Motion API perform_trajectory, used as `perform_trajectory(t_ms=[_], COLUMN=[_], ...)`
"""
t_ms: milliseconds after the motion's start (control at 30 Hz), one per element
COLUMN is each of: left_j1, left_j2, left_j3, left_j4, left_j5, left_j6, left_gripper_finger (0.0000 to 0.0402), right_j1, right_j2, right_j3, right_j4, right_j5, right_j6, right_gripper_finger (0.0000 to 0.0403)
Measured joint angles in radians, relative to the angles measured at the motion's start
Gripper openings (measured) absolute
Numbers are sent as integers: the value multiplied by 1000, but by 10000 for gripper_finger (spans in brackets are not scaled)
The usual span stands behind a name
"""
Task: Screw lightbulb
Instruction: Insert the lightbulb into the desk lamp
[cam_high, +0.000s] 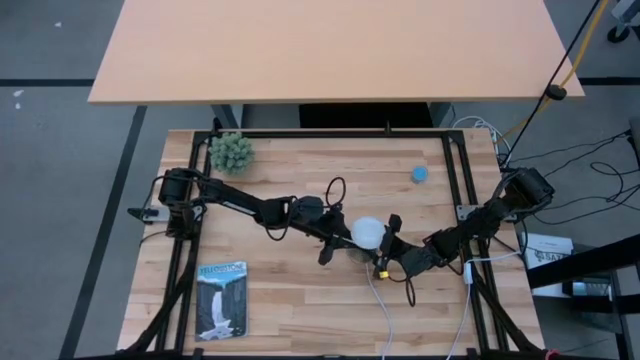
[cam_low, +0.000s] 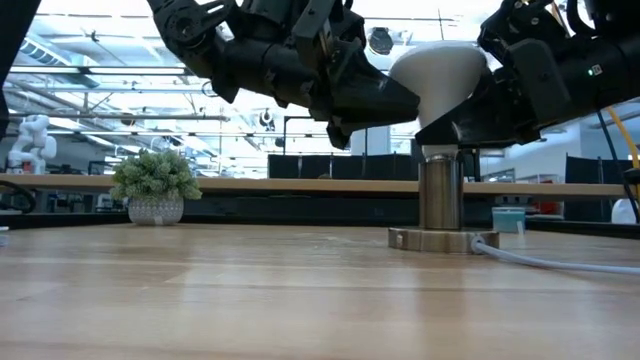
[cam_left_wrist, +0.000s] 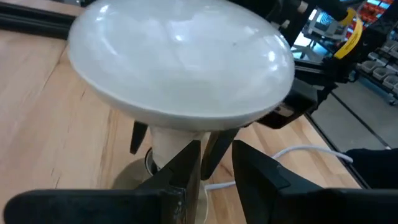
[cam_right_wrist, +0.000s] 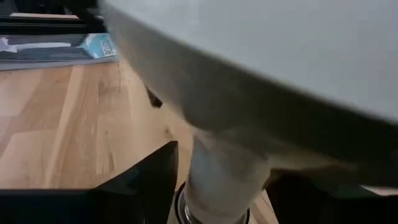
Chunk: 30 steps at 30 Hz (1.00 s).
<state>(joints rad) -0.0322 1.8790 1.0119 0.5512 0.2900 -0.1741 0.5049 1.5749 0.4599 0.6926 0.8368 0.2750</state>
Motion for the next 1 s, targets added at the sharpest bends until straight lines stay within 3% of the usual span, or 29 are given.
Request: perform_trajectory(t_ms=[1000], left_j1=[-10], left_j2=[0], left_j3=[0], left_j4=[-20], left_j5=[12], left_j6=[10], left_gripper_finger=[96], right_j1=[0], right_j2=[0], right_j3=[0], right_j4=[-2], right_j5=[-1], right_j6=[1], right_gripper_finger=[212])
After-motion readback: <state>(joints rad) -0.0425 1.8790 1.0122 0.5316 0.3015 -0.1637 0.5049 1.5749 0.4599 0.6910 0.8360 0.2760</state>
